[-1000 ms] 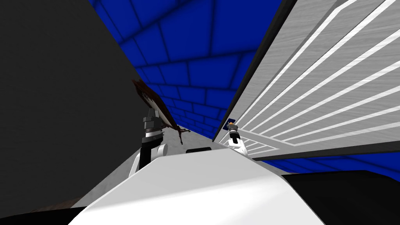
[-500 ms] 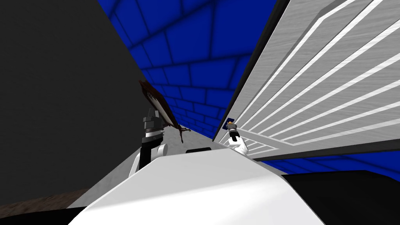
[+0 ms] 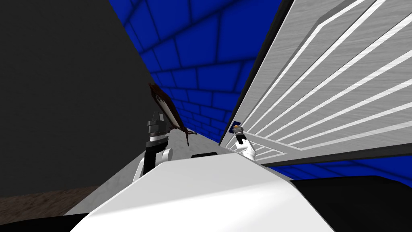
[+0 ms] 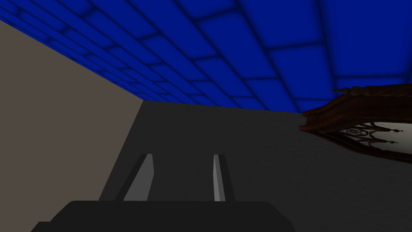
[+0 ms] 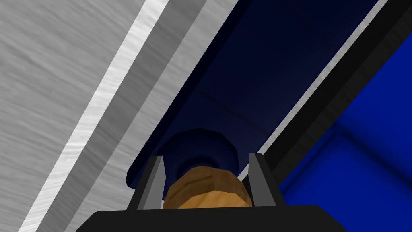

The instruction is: Pull the door open

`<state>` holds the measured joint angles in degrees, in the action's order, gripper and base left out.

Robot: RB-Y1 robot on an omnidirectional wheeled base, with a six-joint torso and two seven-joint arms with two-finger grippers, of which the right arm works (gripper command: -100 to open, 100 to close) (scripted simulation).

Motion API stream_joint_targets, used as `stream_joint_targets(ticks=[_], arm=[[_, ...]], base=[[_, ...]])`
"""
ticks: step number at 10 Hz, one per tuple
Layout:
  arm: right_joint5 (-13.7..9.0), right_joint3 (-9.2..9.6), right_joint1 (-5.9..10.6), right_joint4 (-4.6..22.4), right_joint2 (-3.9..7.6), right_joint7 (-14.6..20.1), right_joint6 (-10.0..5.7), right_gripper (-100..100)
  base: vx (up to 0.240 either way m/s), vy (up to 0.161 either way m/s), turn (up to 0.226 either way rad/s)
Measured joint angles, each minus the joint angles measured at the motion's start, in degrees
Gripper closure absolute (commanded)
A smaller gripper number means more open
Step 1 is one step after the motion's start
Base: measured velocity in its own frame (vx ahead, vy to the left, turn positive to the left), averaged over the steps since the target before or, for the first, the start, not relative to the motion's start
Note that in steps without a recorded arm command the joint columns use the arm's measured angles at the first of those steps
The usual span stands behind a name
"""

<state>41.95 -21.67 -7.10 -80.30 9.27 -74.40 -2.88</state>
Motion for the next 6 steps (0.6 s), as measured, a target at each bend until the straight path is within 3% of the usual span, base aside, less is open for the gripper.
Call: stream_joint_targets(ticks=[1, 6], arm=[[0.62, 1.43, -0.39, -0.36, 1.13, -1.31, 1.58, 100], [3.73, 5.42, -0.31, 0.05, 3.95, -7.11, 6.93, 100]], base=[[-0.048, -0.005, 0.026], [-0.051, -0.011, 0.066]])
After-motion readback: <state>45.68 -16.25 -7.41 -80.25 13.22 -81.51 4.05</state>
